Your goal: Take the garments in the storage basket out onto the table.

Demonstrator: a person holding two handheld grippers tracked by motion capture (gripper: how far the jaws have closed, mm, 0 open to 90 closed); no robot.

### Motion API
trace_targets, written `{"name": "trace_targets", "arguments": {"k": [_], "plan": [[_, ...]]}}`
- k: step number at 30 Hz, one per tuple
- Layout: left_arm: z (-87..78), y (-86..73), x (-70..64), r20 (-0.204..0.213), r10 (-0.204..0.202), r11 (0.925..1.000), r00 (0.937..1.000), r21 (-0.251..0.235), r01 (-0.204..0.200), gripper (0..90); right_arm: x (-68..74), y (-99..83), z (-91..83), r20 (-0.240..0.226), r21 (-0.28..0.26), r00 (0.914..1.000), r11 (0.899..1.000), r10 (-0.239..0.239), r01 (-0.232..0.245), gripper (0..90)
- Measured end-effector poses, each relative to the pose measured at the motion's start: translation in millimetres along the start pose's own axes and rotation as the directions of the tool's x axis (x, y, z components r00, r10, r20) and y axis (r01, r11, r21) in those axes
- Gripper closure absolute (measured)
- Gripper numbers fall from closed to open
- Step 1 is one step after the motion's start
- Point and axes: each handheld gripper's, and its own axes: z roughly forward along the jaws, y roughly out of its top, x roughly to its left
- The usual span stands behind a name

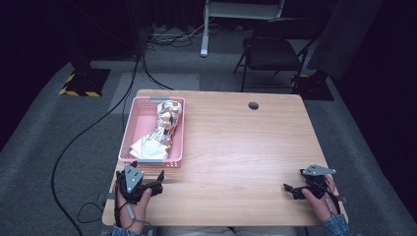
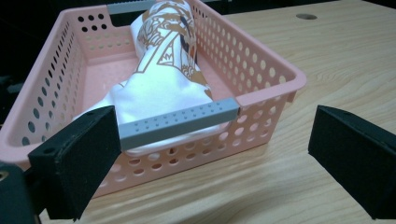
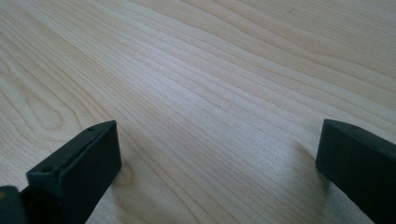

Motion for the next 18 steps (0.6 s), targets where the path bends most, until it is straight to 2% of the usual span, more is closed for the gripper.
{"name": "trace_targets", "arguments": {"k": [10, 14, 18], "plan": [[3.5, 13.4, -0.6, 0.025, -0.02, 0.9997, 0.9995, -0.012, 0.02, 0.6, 0.0, 0.0, 0.1, 0.0, -0.001, 1.0, 1.0, 0.0, 0.0, 0.0], [6.2, 18.2, -0.7, 0.034, -0.023, 0.9997, 0.9992, -0.002, 0.023, 0.3, 0.0, 0.0, 0.1, 0.0, -0.001, 1.0, 1.0, 0.0, 0.0, 0.0], [10.1, 23.8, 0.9, 0.033, -0.044, 0.999, 0.9985, 0.006, 0.044, 0.4, 0.0, 0.0, 0.1, 0.0, -0.001, 1.0, 1.0, 0.0, 0.0, 0.0]]}}
